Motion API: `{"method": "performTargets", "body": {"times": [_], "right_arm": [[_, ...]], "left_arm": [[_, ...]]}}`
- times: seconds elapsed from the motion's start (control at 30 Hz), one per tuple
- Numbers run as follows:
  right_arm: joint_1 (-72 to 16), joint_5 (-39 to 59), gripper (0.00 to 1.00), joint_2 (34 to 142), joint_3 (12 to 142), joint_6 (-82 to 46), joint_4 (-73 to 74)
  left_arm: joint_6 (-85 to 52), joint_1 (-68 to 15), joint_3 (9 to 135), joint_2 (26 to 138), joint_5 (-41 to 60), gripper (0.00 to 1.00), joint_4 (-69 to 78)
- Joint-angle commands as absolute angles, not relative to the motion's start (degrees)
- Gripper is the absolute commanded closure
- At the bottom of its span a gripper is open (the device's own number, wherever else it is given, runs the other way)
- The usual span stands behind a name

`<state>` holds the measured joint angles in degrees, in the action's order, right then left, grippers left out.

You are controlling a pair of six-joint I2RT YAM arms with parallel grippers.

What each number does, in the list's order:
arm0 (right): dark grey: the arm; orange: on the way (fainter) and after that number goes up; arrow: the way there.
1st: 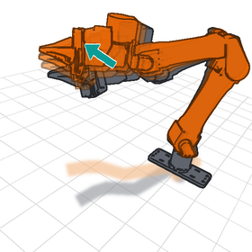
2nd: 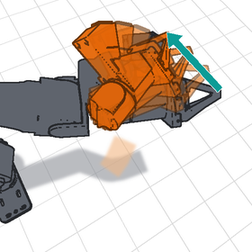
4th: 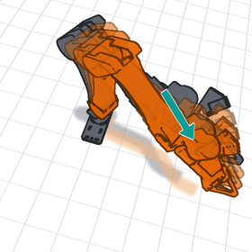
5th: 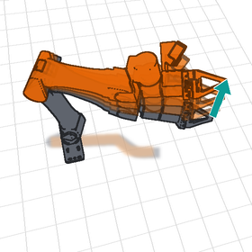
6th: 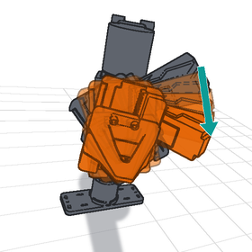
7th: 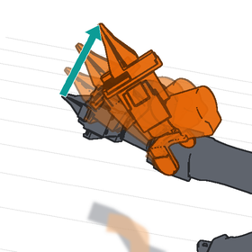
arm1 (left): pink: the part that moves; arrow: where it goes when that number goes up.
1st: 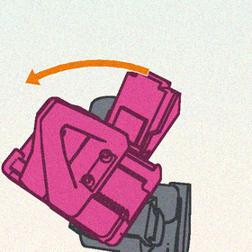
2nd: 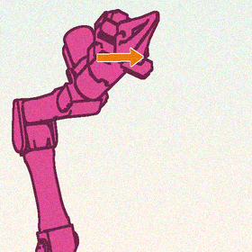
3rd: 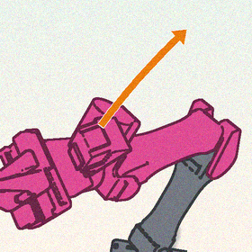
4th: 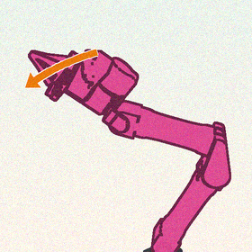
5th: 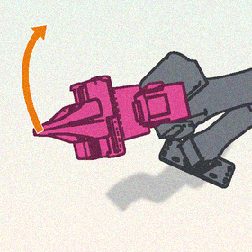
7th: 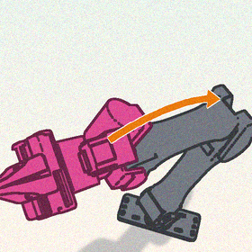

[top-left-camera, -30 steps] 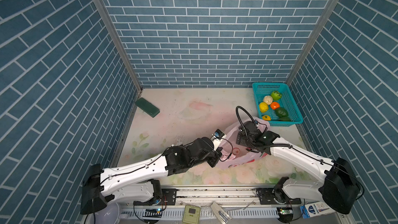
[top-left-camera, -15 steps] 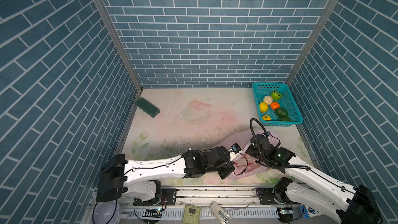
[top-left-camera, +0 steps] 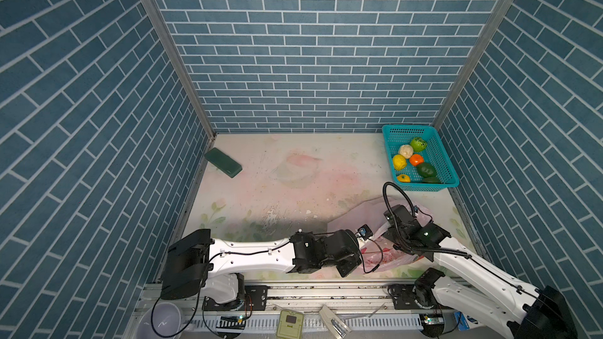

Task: Untie the knot of the plastic bag and take out the fruit
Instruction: 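Pull the bag nearer with the left gripper while the right reaches the strawberry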

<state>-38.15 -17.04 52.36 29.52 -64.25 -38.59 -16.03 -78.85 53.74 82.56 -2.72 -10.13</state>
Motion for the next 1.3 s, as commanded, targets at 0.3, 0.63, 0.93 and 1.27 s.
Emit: {"method": "performTargets", "body": {"times": [0.3,0.63,0.93,1.27], "right_arm": [[-35.35,-30.01,0.04,64.04,37.21,-63.12,-39.27],[-32.93,-25.37,0.02,71.12,33.00,-57.10,-22.75],[-32.70,-4.22,0.04,67.14,27.26,-54.43,-4.67],[-32.63,-2.84,0.04,55.75,31.38,-52.71,-20.98]], "left_arm": [[-16.26,-79.10,56.15,83.42,-4.22,1.00,-9.89],[-15.95,-79.11,55.64,82.22,-4.60,1.00,-10.80],[-15.57,-79.11,54.68,83.97,-5.78,1.00,-9.60],[-14.95,-79.15,55.70,86.78,-7.64,1.00,-6.36]]}}
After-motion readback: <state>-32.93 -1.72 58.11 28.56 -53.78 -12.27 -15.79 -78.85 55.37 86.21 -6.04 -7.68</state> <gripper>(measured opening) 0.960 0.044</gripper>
